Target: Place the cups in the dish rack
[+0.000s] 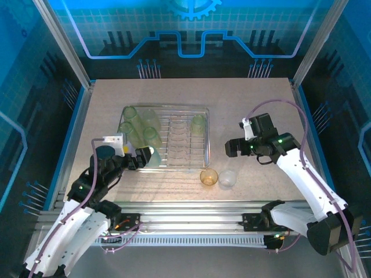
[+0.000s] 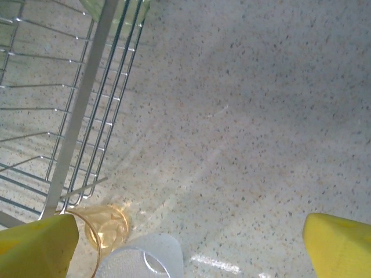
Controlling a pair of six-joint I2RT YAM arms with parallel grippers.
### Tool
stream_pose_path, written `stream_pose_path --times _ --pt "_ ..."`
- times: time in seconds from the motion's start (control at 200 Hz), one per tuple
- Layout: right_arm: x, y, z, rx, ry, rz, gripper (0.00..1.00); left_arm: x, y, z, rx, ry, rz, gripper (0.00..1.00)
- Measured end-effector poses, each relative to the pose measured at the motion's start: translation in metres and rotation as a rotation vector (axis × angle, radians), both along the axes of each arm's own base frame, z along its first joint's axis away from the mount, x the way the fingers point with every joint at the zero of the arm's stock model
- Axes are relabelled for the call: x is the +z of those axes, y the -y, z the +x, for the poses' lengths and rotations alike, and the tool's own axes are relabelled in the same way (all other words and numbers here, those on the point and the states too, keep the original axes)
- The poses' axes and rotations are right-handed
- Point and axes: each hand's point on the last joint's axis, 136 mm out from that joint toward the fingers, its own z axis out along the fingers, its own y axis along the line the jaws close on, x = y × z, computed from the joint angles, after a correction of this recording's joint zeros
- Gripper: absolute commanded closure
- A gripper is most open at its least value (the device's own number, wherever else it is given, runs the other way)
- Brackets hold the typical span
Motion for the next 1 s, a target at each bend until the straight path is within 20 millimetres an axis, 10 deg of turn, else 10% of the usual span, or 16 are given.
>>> stream_pose_path --times 0.445,1.001 --pt "-0.041 0.001 -0.067 -0.042 -0.227 -0.040 0.31 -0.007 0.004 0.010 -0.001 -0.008 0.003 0.01" --pt "-0.084 0.001 -0.075 -0.069 -0.348 -0.217 0.49 -0.008 0.004 0.011 0.000 -0.001 0.000 0.01"
